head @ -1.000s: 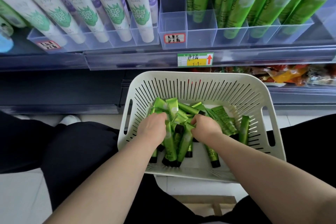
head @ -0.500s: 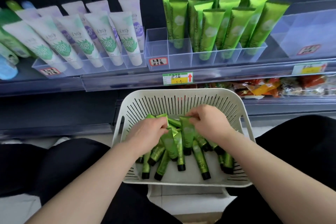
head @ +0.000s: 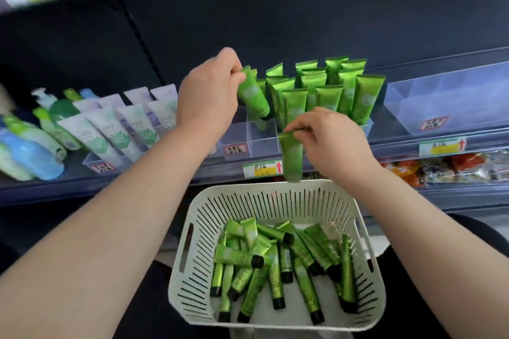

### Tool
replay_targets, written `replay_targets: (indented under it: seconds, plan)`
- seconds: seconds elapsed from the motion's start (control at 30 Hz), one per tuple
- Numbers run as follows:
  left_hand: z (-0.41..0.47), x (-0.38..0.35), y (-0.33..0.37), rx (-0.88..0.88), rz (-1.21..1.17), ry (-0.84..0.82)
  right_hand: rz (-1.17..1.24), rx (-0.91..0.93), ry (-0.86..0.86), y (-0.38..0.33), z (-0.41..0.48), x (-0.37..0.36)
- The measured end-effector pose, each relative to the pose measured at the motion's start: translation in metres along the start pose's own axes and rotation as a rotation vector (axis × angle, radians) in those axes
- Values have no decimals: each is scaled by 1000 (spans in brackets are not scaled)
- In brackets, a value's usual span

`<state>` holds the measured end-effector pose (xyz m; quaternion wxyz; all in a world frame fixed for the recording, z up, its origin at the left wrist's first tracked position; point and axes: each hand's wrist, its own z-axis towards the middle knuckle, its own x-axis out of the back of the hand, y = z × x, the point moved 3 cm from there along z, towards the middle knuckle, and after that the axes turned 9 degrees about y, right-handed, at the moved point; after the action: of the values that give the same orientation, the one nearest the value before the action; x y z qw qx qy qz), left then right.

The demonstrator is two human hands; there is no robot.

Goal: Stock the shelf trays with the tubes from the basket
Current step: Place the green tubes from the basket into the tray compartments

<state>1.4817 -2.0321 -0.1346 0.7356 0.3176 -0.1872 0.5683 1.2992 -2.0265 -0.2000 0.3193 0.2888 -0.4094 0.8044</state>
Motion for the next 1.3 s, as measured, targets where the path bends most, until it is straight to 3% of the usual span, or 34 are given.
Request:
replay_targets:
  seconds: [0.13,0.33,0.8,1.1,1.3]
  plan:
    - [18,-31,2,-64,165,-152,30,-8,39,2,6,6]
    - [16,-71,-14,-7,280,-336,25,-9,80,3,12,7]
    - [-3,-27,-34,-45,241,-292,8,4,276,-43,67,-5]
    - [-60,-27,-52,-54,165,-397,-225,-80,57,-41,85,-50]
    - [-79,-36,-61,-23,68,-439,-268,-25,76,-40,79,-61]
